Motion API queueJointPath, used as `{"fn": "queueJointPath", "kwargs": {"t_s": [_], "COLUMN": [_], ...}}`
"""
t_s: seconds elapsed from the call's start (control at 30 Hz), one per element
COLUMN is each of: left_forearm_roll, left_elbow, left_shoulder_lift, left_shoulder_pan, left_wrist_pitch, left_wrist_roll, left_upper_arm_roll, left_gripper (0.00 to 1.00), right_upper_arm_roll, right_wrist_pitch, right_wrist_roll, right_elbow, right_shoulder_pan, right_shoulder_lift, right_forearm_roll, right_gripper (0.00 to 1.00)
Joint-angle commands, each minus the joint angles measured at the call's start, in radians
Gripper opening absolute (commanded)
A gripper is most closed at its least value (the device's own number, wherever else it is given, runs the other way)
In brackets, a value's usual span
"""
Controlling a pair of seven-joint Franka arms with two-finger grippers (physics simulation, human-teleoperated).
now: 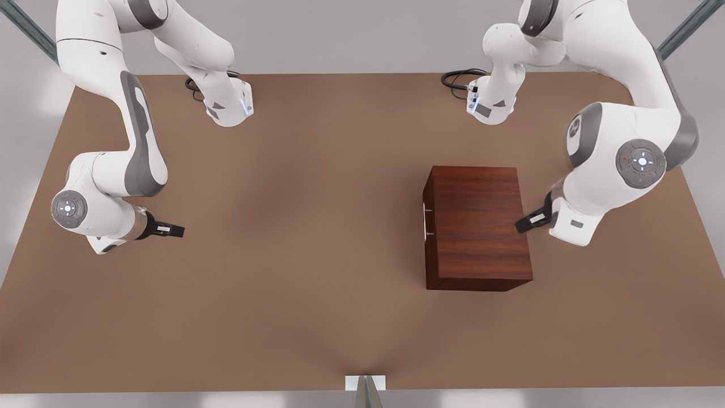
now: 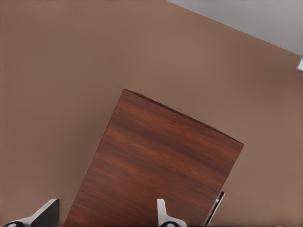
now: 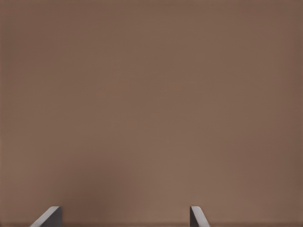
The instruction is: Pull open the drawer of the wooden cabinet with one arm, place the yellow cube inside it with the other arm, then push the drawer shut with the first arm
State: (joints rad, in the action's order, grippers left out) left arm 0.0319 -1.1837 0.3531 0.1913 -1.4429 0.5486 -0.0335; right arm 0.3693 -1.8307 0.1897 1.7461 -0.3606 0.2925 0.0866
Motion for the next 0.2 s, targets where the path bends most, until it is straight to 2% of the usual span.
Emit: {"fn": "queueJointPath", "kwargs": {"t_s": [0.0,0.03,0.17], "left_forearm_roll": [0.039,0.025,0.039], "left_elbow": [-0.109,-0.243,-0.175], "left_shoulder_lift": [-0.089,-0.164,-0.126], "left_shoulder_pan": [-0.152,-0.178,-0.19], "left_wrist_pitch": [0.015,-0.066,-0.062], "left_wrist_roll": [-0.619,-0.619,-0.526], "left_upper_arm_roll": [0.128,0.153,0.187], "left_gripper": [1.0,1.0,1.0], "right_upper_arm_roll": [0.0,0.0,0.0], "right_wrist_pitch": [0.001,0.001,0.001], "right_wrist_roll": [-0.001,-0.001,-0.001], "right_elbow": [0.0,0.0,0.0], "right_shoulder_pan": [0.0,0.0,0.0], "right_shoulder_lift": [-0.001,-0.001,-0.001], "right_forearm_roll": [-0.001,-0.001,-0.001], "right_gripper": [1.0,1.0,1.0]}}
